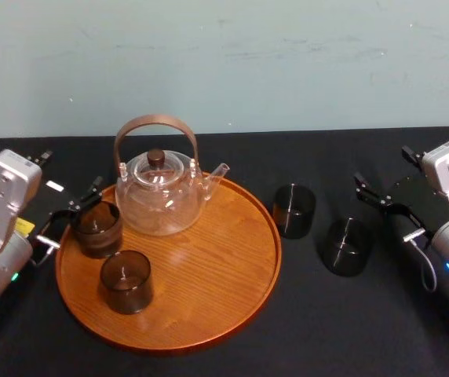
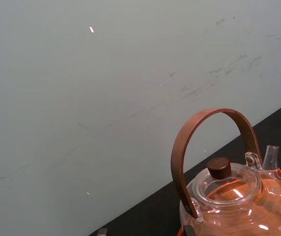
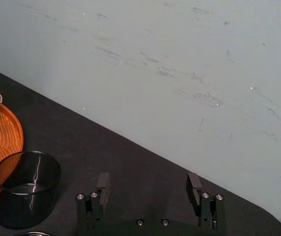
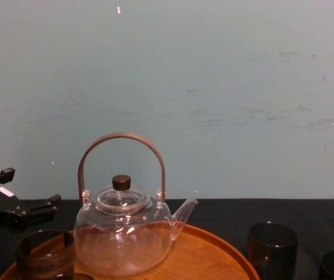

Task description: Pick up the glass from the table and place it on the tray.

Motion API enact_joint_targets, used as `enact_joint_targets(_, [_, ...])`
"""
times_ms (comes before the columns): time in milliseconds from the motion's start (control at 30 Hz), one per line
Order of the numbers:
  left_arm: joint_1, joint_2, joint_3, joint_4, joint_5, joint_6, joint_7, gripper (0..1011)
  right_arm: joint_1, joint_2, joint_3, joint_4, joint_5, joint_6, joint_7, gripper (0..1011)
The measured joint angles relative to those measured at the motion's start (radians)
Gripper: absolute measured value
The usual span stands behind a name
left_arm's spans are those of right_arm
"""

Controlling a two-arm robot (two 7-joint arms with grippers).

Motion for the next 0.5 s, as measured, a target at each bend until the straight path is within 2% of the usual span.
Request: enact_joint_targets(500, [0.000,0.000,0.000,0.000,0.000,0.000,0.000,1002,0.000,0.000,0.000,0.000,0.000,0.000,0.000,1002])
